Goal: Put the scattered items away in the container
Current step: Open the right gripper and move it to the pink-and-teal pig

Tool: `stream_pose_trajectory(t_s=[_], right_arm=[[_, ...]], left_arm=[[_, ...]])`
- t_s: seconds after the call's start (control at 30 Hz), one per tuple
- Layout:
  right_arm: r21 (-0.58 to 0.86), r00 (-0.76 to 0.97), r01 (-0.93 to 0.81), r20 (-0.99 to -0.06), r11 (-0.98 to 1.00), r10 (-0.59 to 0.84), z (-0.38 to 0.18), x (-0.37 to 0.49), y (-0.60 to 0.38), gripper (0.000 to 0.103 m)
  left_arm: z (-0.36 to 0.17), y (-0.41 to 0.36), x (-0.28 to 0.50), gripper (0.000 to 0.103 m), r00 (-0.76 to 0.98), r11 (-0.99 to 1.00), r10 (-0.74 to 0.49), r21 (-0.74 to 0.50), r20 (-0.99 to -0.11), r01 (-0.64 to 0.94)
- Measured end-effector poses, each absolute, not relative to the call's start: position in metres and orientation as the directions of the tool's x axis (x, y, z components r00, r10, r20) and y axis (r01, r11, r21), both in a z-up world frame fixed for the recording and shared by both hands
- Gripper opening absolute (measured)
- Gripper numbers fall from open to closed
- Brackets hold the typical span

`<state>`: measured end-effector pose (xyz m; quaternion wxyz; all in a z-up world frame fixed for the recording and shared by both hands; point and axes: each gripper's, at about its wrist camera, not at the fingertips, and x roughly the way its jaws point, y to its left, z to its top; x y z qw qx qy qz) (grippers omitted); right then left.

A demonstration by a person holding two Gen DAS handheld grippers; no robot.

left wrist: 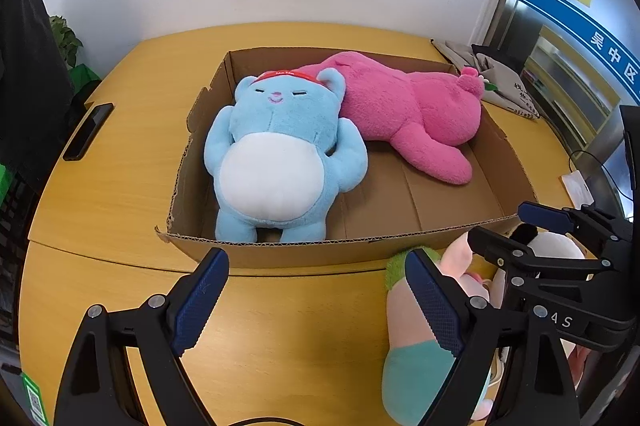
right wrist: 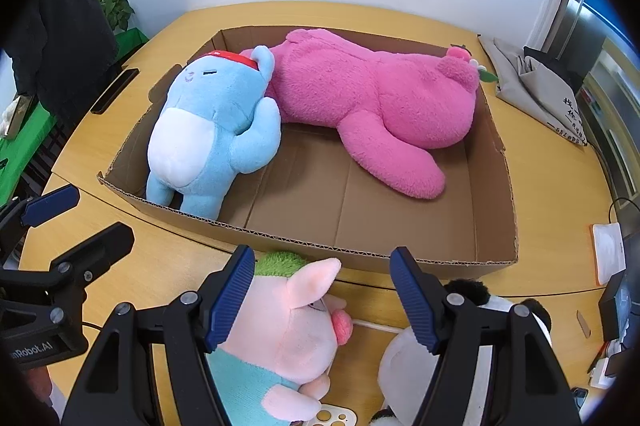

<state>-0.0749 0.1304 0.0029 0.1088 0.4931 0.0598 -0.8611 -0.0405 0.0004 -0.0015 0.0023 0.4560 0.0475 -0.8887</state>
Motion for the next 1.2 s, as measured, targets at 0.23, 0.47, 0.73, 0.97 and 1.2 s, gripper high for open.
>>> stream_pose_trajectory(t_s=[0.23,0.47,0.73,0.97,1.2], right_arm=[[0.009,-0.486,0.245,-0.864,-0.969,-0.131,0.0,-0.072,0.133,0.07],[0.035,-0.477,0.237,-0.866,-0.971,-0.147,-0.003,-0.066,0.14,0.07],[0.106,-0.416,0.29,-0.881,-0.951,-0.224,-0.02,-0.017,0.154,0.07],[0.212,-0.328,0.337,-0.887,-0.917,-0.325,-0.048,0.019,0.139,0.072],[0.278,-0.301,0.314,-0.878,-0.908,-0.373,-0.06,0.016,0.136,0.077]], left_arm=[[-0.003,-0.001,-0.04,0.093,-0.577,-0.994,0.053,-0.099,-0.815,0.048],[-0.01,0.002,-0.042,0.093,-0.558,-0.993,0.071,-0.113,-0.827,0.042],[-0.036,0.014,-0.044,0.093,-0.497,-0.99,0.119,-0.143,-0.86,0.009],[-0.062,0.042,-0.055,0.093,-0.424,-0.983,0.184,-0.178,-0.887,-0.052],[-0.081,0.051,-0.059,0.097,-0.379,-0.969,0.246,-0.236,-0.892,-0.075]])
